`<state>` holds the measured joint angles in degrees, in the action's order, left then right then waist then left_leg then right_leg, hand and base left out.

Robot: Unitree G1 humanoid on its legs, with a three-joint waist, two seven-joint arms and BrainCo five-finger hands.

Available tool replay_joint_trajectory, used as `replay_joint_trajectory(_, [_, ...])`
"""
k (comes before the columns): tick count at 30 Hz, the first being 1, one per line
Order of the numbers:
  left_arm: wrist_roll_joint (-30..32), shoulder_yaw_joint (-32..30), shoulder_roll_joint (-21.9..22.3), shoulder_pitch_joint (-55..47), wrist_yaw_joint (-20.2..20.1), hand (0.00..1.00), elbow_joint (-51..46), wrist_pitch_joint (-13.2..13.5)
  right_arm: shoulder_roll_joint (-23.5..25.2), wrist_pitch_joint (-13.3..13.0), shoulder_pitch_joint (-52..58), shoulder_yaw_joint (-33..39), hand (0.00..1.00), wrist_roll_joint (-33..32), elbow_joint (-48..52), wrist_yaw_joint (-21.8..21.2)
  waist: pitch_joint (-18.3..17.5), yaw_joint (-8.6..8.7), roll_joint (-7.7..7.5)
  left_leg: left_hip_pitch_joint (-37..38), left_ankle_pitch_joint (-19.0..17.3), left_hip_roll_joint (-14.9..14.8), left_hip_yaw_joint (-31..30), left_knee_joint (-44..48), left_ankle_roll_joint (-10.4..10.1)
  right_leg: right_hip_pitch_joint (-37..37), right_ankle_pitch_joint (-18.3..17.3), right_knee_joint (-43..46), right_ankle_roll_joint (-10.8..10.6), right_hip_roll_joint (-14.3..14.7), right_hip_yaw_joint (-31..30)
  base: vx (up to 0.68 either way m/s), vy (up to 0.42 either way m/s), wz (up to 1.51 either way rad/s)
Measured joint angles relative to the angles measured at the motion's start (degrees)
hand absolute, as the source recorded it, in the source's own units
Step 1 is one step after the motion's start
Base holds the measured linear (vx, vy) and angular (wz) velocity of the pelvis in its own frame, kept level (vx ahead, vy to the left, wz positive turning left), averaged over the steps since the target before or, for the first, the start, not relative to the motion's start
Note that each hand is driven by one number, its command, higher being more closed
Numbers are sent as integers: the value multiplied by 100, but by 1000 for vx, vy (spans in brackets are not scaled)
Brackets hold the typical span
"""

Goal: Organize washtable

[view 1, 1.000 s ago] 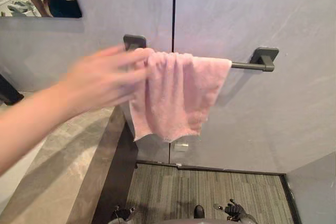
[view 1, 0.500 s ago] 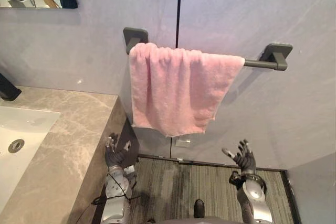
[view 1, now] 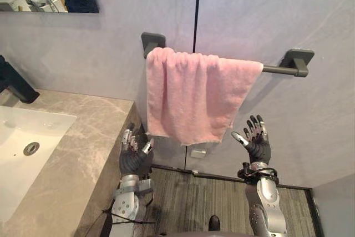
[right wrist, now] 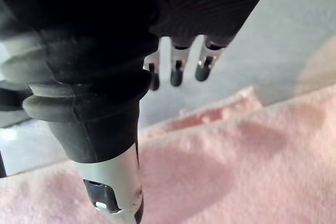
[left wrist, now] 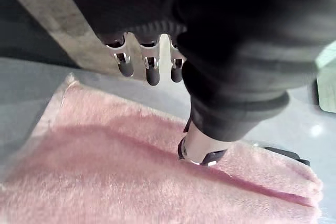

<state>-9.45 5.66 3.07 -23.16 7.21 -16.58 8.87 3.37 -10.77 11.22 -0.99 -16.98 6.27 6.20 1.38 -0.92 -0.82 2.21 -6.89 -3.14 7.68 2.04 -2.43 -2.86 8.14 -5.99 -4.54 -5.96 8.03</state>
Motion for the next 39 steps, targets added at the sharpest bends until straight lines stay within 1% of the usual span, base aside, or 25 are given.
replay_joint_trajectory(3, [-382,-7,-114,-30,-248,0,-200,-114,-45,11,-114,-94,0,-104,-1,-129,-24,2,25,-54,4,6,-47,34,-2,-47,3,20,0,-8,18,0,-4,1])
replay_joint_trajectory(6, [-578,-19,-223,-6,-473,0,-232,-239,-116,23,-364,-127,0,-187,-9,-172,-37,16,29,-61,5,15,-76,35,-2,-46,3,21,0,-17,78,-2,-3,2])
replay_joint_trajectory(8, [-577,-39,-305,148,-589,0,-247,-355,-184,61,-645,-142,0,-335,-72,-277,-42,6,22,-96,7,25,-129,50,-1,-47,3,21,0,-18,131,-20,-12,13])
replay_joint_trajectory(11, [-442,-128,-376,668,-550,0,-247,-404,-231,77,-1142,-356,0,-578,-322,-380,-44,-3,20,-166,11,30,-154,92,-4,-68,12,20,7,-19,159,-36,-17,10])
replay_joint_trajectory(14, [-35,-220,-428,1452,-312,0,-229,-397,-261,101,-1621,-529,0,-772,-379,-401,-44,-3,8,-407,83,43,-202,102,-2,-268,70,20,34,-30,235,-72,-33,9])
replay_joint_trajectory(15, [68,-240,-448,1668,-267,100,-214,-391,-264,100,-1760,-579,0,-784,-379,-402,-35,-3,-3,-503,116,46,-203,98,-4,-372,104,21,50,-32,237,-64,-34,8])
replay_joint_trajectory(18, [169,-269,-446,2202,-68,100,-137,-388,-270,98,-2104,-684,0,-854,-378,-396,33,1,-21,-701,196,36,-233,92,-34,-598,157,23,78,-27,253,-7,-10,2])
replay_joint_trajectory(19, [175,-269,-450,2251,-59,100,-112,-385,-273,98,-2124,-685,0,-897,-377,-396,33,0,-22,-725,197,28,-230,93,-36,-621,160,23,82,-28,251,-33,-29,-1])
replay_joint_trajectory(20, [188,-269,-456,2338,-56,100,-84,-365,-299,98,-2191,-696,100,-961,-376,-396,45,7,-22,-783,205,16,-215,97,-48,-683,173,23,100,-27,244,-21,-22,-6])
replay_joint_trajectory(23, [243,-244,-460,2513,-62,100,-84,-358,-342,98,-2348,-727,100,-1009,-344,-395,79,3,-18,-966,220,-4,-178,108,-61,-859,204,23,135,-15,216,-27,-27,-5])
replay_joint_trajectory(25, [240,-227,-462,2659,-62,100,-84,-353,-379,98,-2382,-742,100,-1037,-171,-396,203,-6,-12,-1020,221,-32,-146,108,-66,-897,207,23,139,6,196,-26,-33,-6])
replay_joint_trajectory(28, [210,-224,-463,2745,-76,100,-88,-345,-381,97,-2398,-738,100,-1067,96,-396,204,-9,-10,-1139,222,-43,-93,108,-67,-1036,217,24,152,19,146,-7,-20,-9])
replay_joint_trajectory(32, [-347,-170,-478,2819,-248,100,-102,-345,-385,96,-2446,-671,100,-1085,206,-397,220,-21,15,-1147,227,-60,-33,102,-76,-1102,218,25,153,31,124,60,-10,-3])
replay_joint_trajectory(34, [-603,-147,-508,2828,-349,100,-110,-346,-381,96,-2446,-675,100,-1194,207,-402,230,-23,31,-1147,227,-59,-8,93,-76,-1110,217,25,153,27,117,0,0,0])
replay_joint_trajectory(36, [-890,-131,-549,2827,-353,100,-142,-346,-381,97,-2442,-653,100,-1210,261,-421,231,-37,32,-1147,227,-54,27,86,-77,-1124,217,25,153,21,109,9,-3,-4])
replay_joint_trajectory(39, [-1093,-139,-562,2827,-352,100,-211,-346,-377,98,-2390,-557,100,-1214,455,-500,233,-60,36,-1146,226,-53,34,89,-77,-1124,217,25,153,19,102,0,0,0])
